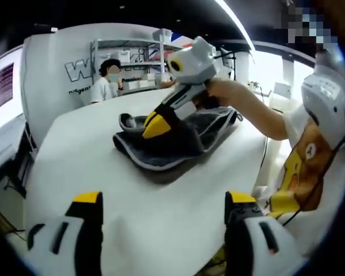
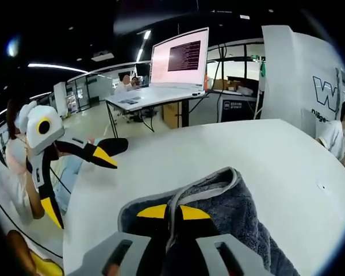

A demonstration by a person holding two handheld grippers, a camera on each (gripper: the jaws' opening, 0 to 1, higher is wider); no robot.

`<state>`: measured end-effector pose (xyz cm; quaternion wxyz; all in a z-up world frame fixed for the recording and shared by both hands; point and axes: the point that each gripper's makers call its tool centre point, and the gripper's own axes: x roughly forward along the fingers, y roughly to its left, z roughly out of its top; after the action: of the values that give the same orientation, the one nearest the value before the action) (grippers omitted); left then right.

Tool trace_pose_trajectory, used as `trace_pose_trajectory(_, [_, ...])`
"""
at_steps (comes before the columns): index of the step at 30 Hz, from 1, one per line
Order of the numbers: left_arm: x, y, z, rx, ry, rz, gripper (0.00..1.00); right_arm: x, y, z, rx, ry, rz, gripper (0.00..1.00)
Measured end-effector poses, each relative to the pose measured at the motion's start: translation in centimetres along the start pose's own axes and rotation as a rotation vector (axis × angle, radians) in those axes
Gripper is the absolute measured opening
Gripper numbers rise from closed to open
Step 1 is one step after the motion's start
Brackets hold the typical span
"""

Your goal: Fold the towel on the table until its edges align and the towel forms a compact rectangular stack.

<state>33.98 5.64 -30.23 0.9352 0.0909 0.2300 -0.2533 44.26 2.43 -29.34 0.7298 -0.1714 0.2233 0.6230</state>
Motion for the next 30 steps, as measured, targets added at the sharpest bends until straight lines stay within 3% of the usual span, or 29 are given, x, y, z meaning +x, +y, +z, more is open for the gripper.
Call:
trace_pose_trajectory(11, [0.2, -0.3, 0.1, 0.007, -0.006, -0.012, 0.92, 0.7, -0.2, -0.3, 0.001, 0.016, -0.006, 0.09])
trace_pose_trajectory(22, [-0.1, -0.5, 0.2, 0.006, -0.015, -0.011, 0.92, 0.6, 1.5, -0.1, -0.044, 0.007, 0.046, 0.31])
trace_pose_trajectory(30, [-0.2, -0.7, 0.3, 0.009, -0.019, -0.012, 0.92, -1.6, 2.0, 1.6, -0.078, -0.071, 0.022, 0.49])
